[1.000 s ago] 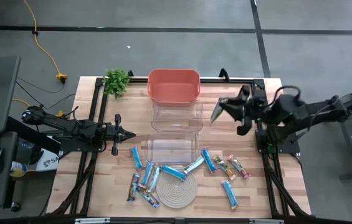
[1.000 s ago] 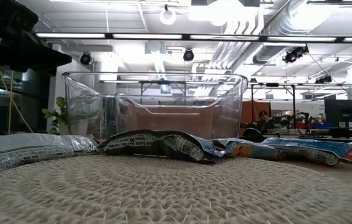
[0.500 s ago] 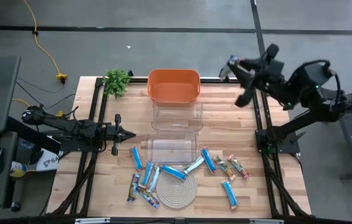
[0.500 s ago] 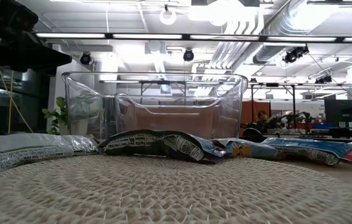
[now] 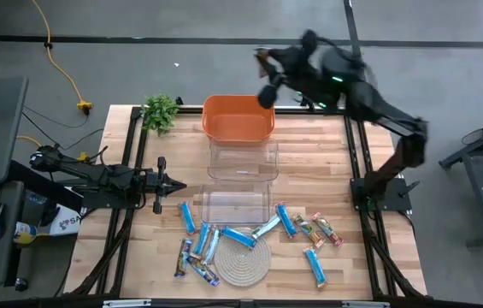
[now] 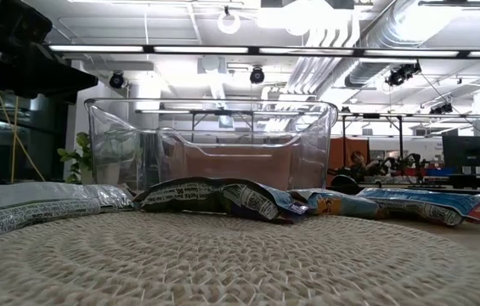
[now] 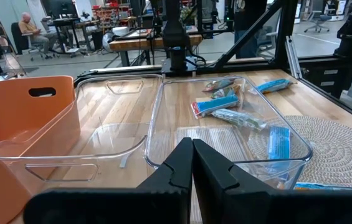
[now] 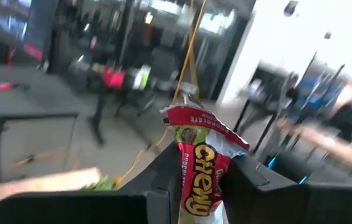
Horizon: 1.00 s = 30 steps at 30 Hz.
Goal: Pick and place Granola Bars by type
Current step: Put the red granola bar into the orange bin
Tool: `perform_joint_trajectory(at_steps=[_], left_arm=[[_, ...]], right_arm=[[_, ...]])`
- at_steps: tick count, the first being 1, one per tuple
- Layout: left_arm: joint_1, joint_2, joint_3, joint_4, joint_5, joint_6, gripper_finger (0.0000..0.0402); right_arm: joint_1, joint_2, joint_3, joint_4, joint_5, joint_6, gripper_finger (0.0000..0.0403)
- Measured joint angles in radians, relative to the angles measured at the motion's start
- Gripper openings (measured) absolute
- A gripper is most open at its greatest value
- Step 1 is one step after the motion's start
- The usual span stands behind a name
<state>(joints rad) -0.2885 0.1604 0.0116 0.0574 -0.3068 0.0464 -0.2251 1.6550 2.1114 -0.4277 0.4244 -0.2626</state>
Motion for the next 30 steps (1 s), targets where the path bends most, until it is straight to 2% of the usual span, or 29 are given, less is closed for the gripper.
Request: perform_joint_trajectory(at_steps=[9,19,26,30], left_arm=[[0.0,0.0,0.0,0.0,0.0,0.0,0.0007],[0.0,0.0,0.0,-0.001,0.0,0.0,0.0007],[0.0,0.0,0.0,0.0,0.0,0.0,0.0007],[0.0,0.0,0.0,0.0,0.0,0.0,0.0007]], right_arm=[[-0.153,0.29,0.245,-0.286,-0.254,0.152,0.0074],[-0.261,0.303,0.083,-0.288,-0.418,0.201,0.0074],[-0.286,0.304,-0.069,-0.255,-0.563,0.09,0.0074],[-0.288,0.304,-0.185,-0.197,-0.612,0.039,0.0074]])
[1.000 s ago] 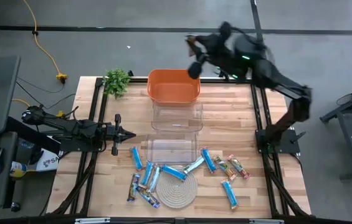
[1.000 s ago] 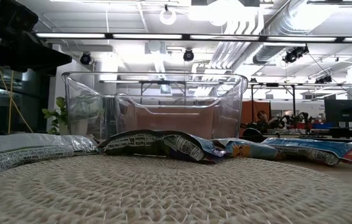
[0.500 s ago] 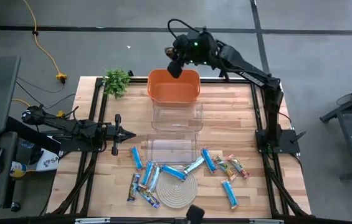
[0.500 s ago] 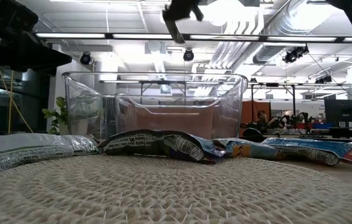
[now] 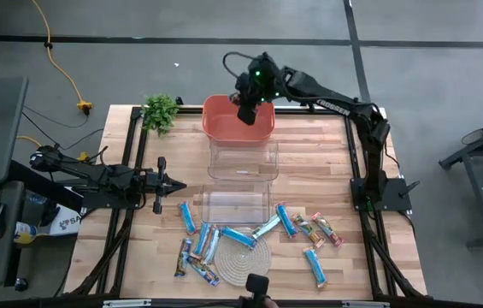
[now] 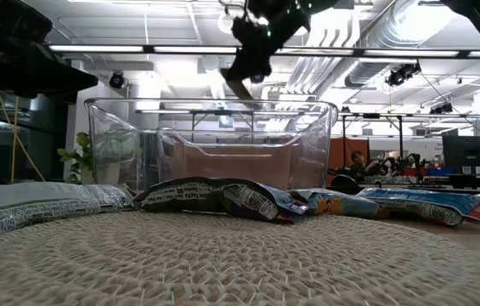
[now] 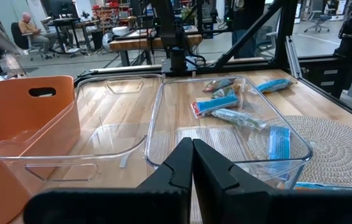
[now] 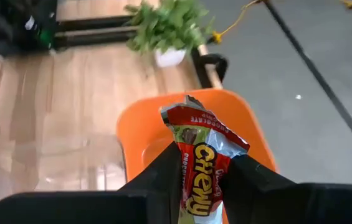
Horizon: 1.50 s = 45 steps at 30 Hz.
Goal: Pick and place Granola Bars by type
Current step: Put the red granola bar into the orange bin
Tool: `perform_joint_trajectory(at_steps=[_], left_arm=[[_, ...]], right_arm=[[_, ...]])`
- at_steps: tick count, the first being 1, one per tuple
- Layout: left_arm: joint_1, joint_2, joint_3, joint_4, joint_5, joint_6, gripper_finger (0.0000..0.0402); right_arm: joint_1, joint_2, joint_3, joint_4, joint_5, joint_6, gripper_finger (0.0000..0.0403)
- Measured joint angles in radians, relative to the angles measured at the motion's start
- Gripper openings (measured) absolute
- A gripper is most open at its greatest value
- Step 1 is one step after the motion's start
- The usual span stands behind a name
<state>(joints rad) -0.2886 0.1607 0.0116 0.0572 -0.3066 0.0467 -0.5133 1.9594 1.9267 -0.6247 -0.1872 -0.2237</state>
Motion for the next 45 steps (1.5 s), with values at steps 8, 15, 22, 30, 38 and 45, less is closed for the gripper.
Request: perform_joint_trajectory(at_steps=[8,15,22,30,38,45], left_arm=[[0.0,0.0,0.0,0.0,0.0,0.0,0.0007],[0.0,0.0,0.0,0.0,0.0,0.0,0.0007],[0.0,0.0,0.0,0.0,0.0,0.0,0.0007],[0.0,0.0,0.0,0.0,0.0,0.0,0.0007],[0.0,0.0,0.0,0.0,0.0,0.0,0.0007],[0.0,0.0,0.0,0.0,0.0,0.0,0.0007]], right_arm=[[-0.007,0.0,-0.225,0.17,0.014,-0.005,0.0074],[-0.038,0.0,-0.338,0.239,0.016,0.065,0.0074],[-0.051,0.0,-0.393,0.21,0.013,0.111,0.0074],[-0.05,0.0,-0.404,0.177,-0.002,0.112,0.0074],[-0.05,0.0,-0.404,0.172,-0.014,0.123,0.0102],[-0.049,0.0,-0.404,0.173,-0.015,0.138,0.014]])
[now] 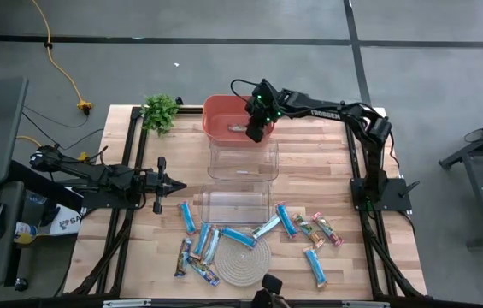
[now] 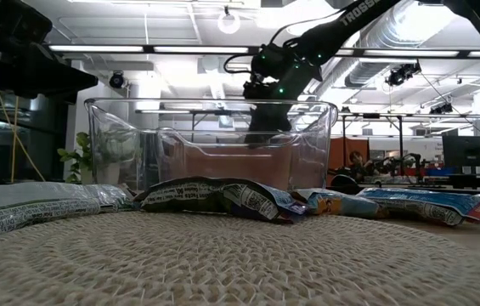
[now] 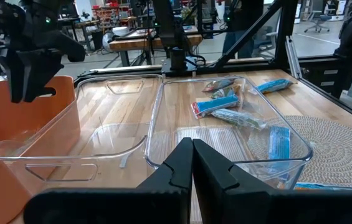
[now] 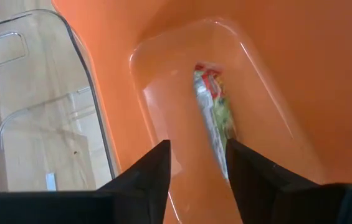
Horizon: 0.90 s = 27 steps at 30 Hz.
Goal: Pick and place Granola Bars by type
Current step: Put the red granola bar into the orange bin
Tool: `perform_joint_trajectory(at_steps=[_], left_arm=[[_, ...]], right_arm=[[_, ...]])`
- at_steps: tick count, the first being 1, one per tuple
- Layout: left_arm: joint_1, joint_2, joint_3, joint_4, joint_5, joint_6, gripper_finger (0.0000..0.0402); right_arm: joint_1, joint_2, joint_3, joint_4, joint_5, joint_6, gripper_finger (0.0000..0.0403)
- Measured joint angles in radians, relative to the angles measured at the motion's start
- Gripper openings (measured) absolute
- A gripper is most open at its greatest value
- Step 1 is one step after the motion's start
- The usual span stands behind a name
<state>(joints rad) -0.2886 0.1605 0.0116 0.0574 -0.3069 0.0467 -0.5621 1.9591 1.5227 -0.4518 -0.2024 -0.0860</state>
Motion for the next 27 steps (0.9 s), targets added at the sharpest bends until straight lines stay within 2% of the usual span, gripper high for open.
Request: perform_joint_trajectory(at_steps=[7,14,18,27], left_arm=[[0.0,0.0,0.0,0.0,0.0,0.0,0.0007],[0.0,0.0,0.0,0.0,0.0,0.0,0.0007],[0.0,0.0,0.0,0.0,0.0,0.0,0.0007],[0.0,0.0,0.0,0.0,0.0,0.0,0.0007]], right_arm=[[0.012,-0.001,0.03,0.008,-0.006,0.018,0.0171],[0.043,-0.002,0.202,-0.015,-0.009,0.006,0.0181],[0.066,-0.003,0.362,-0.143,0.006,0.0,0.0182],[0.124,-0.005,0.784,-0.587,0.06,0.069,0.0182]])
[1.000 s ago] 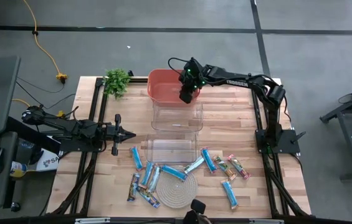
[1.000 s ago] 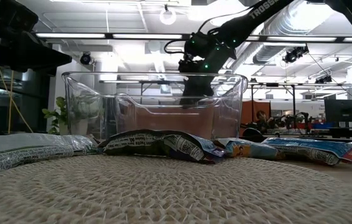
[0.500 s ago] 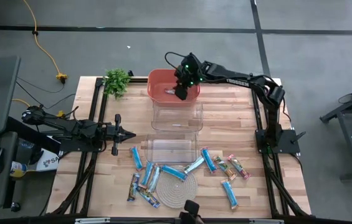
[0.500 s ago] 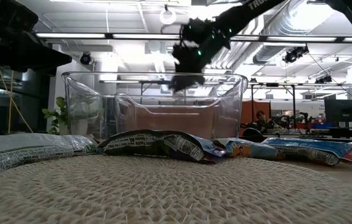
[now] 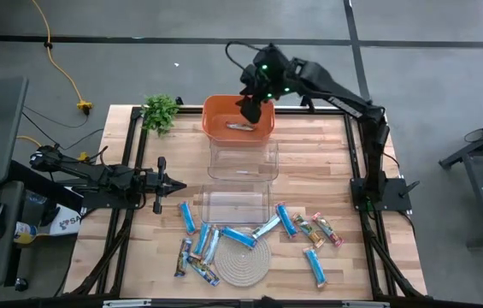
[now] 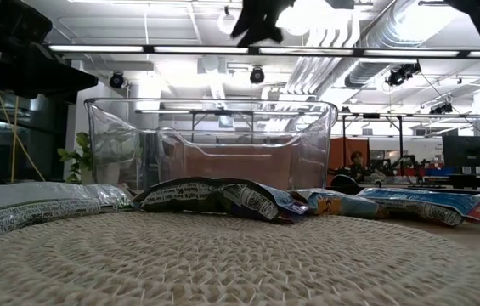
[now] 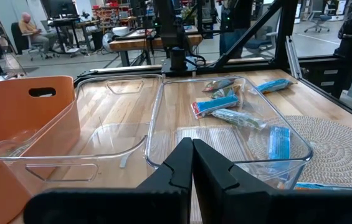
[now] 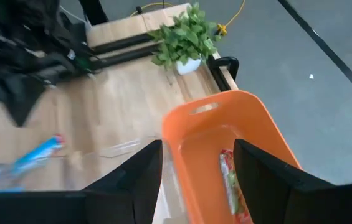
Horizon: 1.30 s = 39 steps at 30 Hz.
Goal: Pick and place Granola Bars by type
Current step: Put the red granola bar into the orange bin
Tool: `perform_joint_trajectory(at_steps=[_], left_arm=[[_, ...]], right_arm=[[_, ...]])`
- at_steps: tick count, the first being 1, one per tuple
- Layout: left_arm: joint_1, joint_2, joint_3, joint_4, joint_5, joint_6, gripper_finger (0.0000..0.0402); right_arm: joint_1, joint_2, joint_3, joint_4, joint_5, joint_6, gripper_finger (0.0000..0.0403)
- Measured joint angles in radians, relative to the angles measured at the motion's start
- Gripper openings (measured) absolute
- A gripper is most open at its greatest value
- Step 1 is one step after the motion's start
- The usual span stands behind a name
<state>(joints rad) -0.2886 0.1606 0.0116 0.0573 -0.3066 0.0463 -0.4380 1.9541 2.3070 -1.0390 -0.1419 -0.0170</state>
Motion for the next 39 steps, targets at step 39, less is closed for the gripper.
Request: perform_joint_trajectory(at_steps=[39], left_arm=[[0.0,0.0,0.0,0.0,0.0,0.0,0.0007]], right_arm=[[0.545,-0.927,-1.356,-0.145,-0.031,1.198,0.0181]])
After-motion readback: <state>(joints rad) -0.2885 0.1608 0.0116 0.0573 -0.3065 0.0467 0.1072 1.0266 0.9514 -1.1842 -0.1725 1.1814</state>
